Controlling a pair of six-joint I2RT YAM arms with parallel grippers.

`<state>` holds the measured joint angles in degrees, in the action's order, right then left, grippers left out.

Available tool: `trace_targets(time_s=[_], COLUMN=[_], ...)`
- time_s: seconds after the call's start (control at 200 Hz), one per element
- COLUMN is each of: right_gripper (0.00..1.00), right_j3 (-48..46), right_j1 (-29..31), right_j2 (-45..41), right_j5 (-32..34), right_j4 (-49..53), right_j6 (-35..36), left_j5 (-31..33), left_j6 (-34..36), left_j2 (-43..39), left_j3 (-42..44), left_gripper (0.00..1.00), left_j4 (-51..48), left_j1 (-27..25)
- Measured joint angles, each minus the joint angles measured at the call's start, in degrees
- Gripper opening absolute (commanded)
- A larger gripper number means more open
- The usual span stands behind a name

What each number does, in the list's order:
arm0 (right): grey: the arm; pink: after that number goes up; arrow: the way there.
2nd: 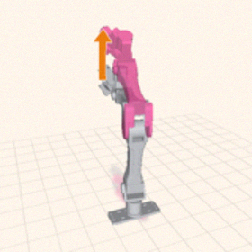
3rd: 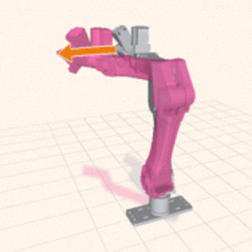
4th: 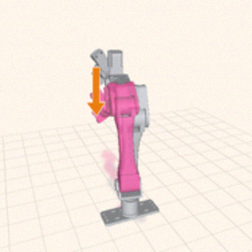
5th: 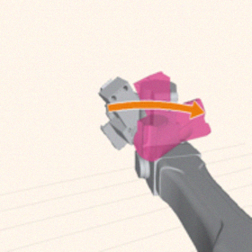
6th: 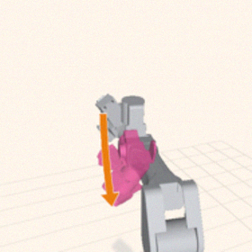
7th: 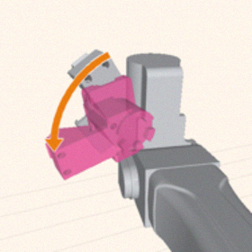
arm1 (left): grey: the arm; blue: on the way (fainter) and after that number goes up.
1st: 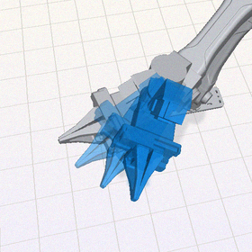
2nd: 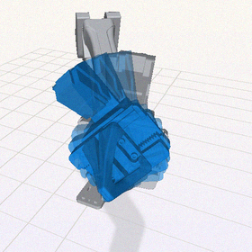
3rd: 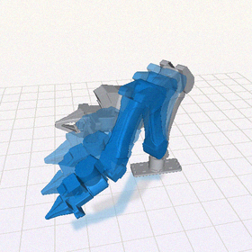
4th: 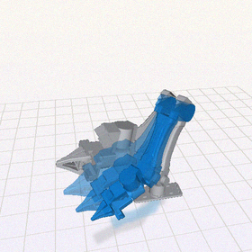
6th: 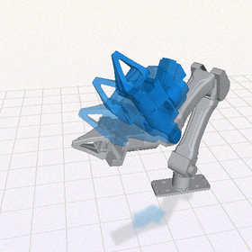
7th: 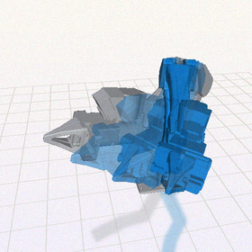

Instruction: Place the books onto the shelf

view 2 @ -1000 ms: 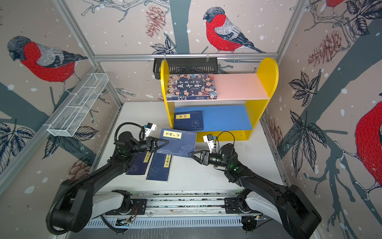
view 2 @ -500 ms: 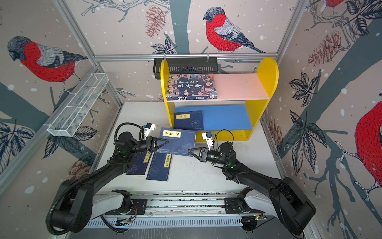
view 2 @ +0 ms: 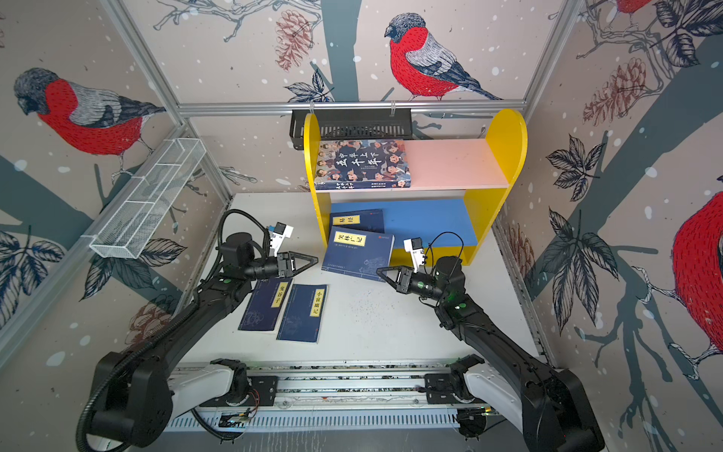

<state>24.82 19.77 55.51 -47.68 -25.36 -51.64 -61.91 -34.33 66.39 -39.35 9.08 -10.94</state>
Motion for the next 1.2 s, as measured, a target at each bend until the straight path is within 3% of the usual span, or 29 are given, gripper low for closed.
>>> trace_targets(time_s=[0.16,0.395,0.79,1.2], right_gripper=[0.03,0.05,0.05,0.08], right_j3=[2.93,10.80,24.37,33.92], right_j1=[-6.84,-12.76,-14.10,-13.09], right_j2=[1.05,9.31,26.49,36.87], right_j5=[-3.45,-9.40,-16.74,-19.82], right_j4=[6.05,12.44,19.15,25.09], right_j6=[3.69,9.90,18.99,24.87], left_j5=[0.57,0.57,0.44,0.44], left_j6=[3.80,4.79,4.74,4.74], left_j2=[-0.33,-0.42,-0.39,-0.39], left_j3=[0.24,0.63,1.84,2.27], left_gripper=[0.68,0.69,0.70,0.71], left_j4=[-4.70,-6.01,-5.16,-4.87], left_j1=[0.04,0.09,0.09,0.09])
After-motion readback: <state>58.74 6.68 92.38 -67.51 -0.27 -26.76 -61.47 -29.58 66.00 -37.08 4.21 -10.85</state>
